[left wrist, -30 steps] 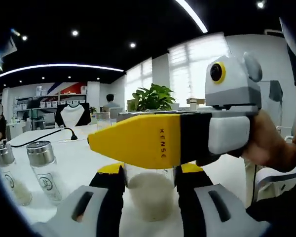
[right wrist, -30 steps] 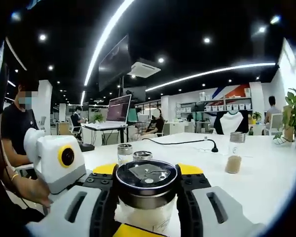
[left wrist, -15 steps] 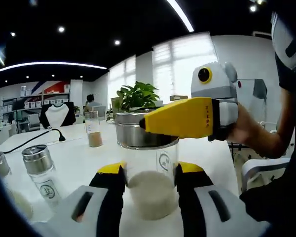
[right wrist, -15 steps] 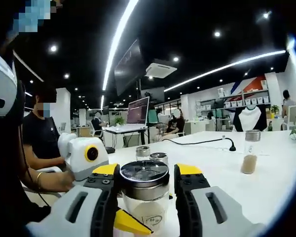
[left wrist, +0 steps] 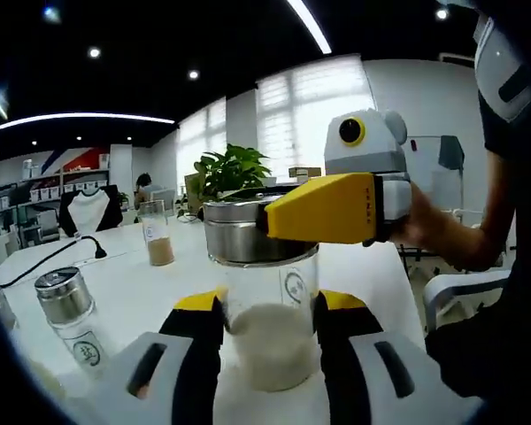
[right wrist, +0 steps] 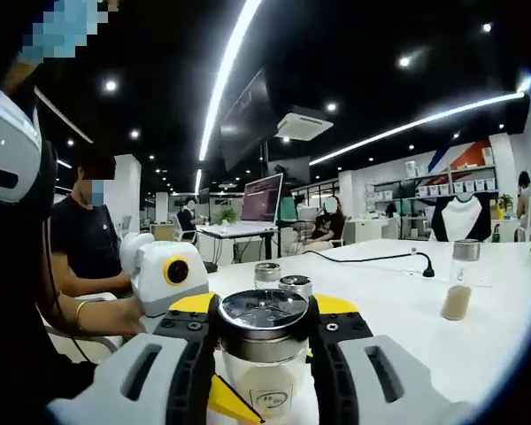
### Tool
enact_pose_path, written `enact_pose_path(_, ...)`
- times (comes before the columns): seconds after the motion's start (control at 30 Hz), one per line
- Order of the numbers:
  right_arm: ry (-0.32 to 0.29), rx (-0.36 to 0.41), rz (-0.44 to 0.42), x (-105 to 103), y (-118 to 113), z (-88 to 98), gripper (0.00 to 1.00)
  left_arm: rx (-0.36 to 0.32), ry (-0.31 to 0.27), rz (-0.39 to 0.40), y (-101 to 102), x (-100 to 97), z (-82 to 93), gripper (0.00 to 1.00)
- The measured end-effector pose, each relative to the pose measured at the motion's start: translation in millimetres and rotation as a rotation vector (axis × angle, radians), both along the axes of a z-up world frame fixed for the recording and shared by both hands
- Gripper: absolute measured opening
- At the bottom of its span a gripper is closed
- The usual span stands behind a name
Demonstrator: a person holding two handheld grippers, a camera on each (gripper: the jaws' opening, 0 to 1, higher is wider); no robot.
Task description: Rotate the seasoning bottle until the label or dispensing opening points toward the visible target arrow and the bottle remains upright within the marked orientation range
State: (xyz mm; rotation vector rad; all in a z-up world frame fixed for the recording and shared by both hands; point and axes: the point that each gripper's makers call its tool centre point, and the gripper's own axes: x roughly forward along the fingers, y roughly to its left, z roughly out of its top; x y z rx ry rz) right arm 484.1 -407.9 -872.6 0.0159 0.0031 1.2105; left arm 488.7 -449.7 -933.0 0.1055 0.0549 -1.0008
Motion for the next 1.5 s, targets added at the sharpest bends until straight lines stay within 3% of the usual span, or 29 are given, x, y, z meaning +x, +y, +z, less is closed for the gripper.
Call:
enact_pose_path(0.07,0.003,0.009,-0.028,0,0,-0.5,0.38,-0.008,-0.002,-0.001,1,-0.7,0.6,0.44)
enact_pose_path(0.23,-0.004,0.019,-0.134,2,0,-0.6,0.38,-0.118,0.01,0.059,5,0.6,12.3,0.44)
enact_pose_path(0.37,-0.015,0.025,-0.185,4,-1,0.0,0.38,-0.111,-0.012,0.109,9,0.9,17.1,0.43)
enact_pose_path(0.47,-0.016,0.026,-0.221,5,-1,0.0,0.38,-0.045,-0.041,0.135,10,-1.1,16.1,0.44)
enact_pose_path(0.6,-0.011,0.033,-0.295,9,-2,0.0,0.38,-0.019,-0.052,0.165,5,-1.5,13.7,0.51)
enact_pose_path(0.73,-0.015,0.042,-0.358,9,-2,0.3,0.38,-0.094,-0.031,0.276,6,5.6,19.4,0.54)
enact_pose_path(0.8,-0.016,0.036,-0.371,9,-1,0.7,0.38,-0.092,-0.036,0.314,8,8.4,19.3,0.53)
enact_pose_path(0.9,-0.01,0.03,-0.385,11,-1,0.6,0.38,-0.036,-0.065,0.35,11,11.6,16.3,0.52)
enact_pose_path(1.1,-0.014,0.033,-0.39,11,-1,0.5,0.39,-0.013,-0.083,0.391,8,12.2,18.1,0.51)
enact_pose_path(1.33,-0.02,0.023,-0.357,11,1,-0.3,0.39,-0.059,-0.053,0.456,16,18.4,18.5,0.46)
enact_pose_path(1.5,-0.03,0.023,-0.313,8,1,-1.6,0.39,-0.081,-0.035,0.411,13,15.7,17.6,0.45)
